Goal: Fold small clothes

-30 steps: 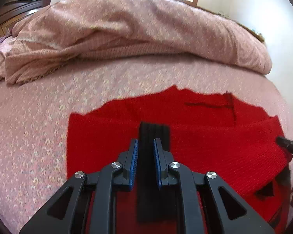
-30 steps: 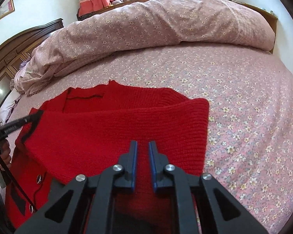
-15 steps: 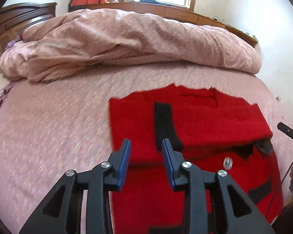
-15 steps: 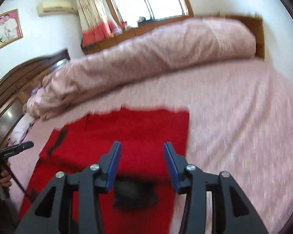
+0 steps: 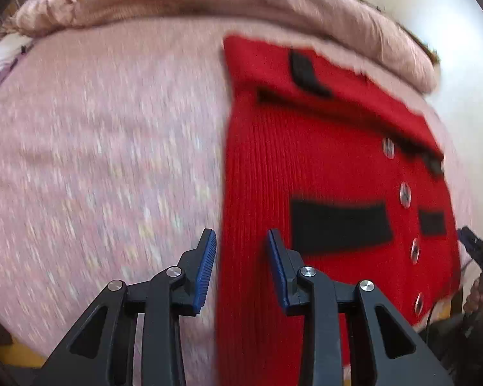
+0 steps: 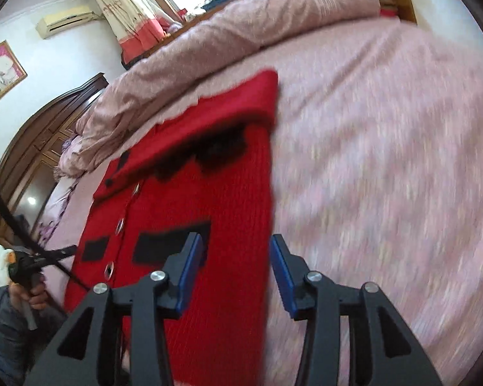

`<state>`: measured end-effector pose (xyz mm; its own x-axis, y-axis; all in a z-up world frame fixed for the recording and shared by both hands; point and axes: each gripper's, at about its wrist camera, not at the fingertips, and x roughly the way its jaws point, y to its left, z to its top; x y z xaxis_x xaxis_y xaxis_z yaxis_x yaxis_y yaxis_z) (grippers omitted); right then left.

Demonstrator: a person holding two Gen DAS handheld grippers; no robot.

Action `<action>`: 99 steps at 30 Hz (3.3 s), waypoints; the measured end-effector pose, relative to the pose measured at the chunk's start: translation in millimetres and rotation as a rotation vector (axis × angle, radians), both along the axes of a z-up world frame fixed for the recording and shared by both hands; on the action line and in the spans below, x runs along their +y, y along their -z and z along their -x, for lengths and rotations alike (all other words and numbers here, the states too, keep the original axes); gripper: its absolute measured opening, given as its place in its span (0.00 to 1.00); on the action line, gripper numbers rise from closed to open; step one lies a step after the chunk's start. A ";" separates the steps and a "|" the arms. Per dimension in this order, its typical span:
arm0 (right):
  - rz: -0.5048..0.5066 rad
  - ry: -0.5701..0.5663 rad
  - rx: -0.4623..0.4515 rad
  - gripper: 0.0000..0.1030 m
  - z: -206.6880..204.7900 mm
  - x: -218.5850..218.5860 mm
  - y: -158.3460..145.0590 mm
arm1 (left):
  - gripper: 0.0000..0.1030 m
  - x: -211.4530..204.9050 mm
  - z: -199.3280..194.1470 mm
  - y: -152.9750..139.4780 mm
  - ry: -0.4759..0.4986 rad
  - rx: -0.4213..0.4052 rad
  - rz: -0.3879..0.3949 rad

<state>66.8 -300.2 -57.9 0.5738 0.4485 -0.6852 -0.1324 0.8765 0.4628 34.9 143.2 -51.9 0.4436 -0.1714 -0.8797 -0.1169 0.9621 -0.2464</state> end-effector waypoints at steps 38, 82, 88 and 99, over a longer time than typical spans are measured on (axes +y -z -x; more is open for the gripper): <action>-0.366 -0.010 0.182 0.42 53.6 8.2 46.0 | 0.70 14.0 35.2 13.6 -0.096 0.005 0.521; -0.086 0.037 -0.174 0.08 -79.3 27.1 -59.0 | 0.02 27.5 -94.6 -60.0 -0.173 -0.223 0.399; -0.034 -0.001 -0.191 0.08 -107.9 42.4 -67.2 | 0.02 20.5 -122.4 -81.8 -0.115 -0.287 0.340; -0.077 0.032 -0.253 0.08 -158.7 42.1 -81.5 | 0.02 34.9 -179.9 -81.6 -0.150 -0.323 0.419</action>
<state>225.5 -258.0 23.6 0.7373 0.4726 -0.4827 -0.2255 0.8457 0.4836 214.8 178.1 29.6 0.7262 -0.3921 -0.5647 -0.1003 0.7522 -0.6513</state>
